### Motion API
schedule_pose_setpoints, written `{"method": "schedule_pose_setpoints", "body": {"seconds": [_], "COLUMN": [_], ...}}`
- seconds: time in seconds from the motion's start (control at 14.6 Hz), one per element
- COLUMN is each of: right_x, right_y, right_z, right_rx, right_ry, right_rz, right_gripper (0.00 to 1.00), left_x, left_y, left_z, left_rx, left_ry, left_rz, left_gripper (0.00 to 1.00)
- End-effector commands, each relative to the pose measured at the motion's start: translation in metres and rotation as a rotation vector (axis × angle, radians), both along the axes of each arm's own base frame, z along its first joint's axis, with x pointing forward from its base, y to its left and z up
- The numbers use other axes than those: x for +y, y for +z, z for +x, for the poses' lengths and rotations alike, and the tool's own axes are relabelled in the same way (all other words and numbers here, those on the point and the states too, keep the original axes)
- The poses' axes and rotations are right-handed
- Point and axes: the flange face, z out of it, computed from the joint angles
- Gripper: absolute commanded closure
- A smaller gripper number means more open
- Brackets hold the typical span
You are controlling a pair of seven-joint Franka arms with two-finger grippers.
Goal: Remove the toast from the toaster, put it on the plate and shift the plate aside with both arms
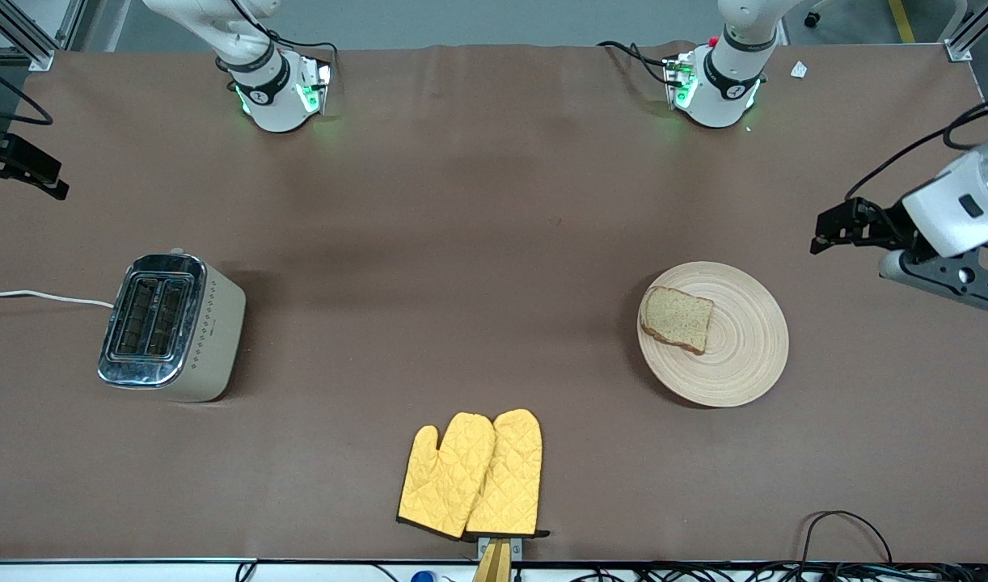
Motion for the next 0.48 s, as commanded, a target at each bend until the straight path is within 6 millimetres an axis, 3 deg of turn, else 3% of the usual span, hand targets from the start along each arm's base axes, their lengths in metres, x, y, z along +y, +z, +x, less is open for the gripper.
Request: {"method": "schedule_pose_setpoints", "body": {"seconds": [0.0,0.14,0.27,0.41], "right_x": [0.000,0.001,0.002,0.002], "right_y": [0.004,0.004,0.004,0.006], "right_z": [0.000,0.000,0.000,0.000], "right_rx": [-0.001,-0.001,-0.001,-0.004], "right_ry": [0.004,0.006,0.008,0.008], "right_rz": [-0.007,-0.007,-0.009,-0.009], "right_gripper": [0.00,0.00,0.00,0.00], "left_x": [0.019,0.029,0.051,0.037], "left_y": [0.005,0.006,0.012,0.023], "left_z": [-0.009,-0.011,-0.012,-0.017], "left_rx": [0.011,0.035,0.028,0.001], "left_ry": [0.018,0.020,0.023,0.008], "left_rz": [0.081,0.114,0.093,0.097], "left_gripper": [0.00,0.00,0.00,0.00]}}
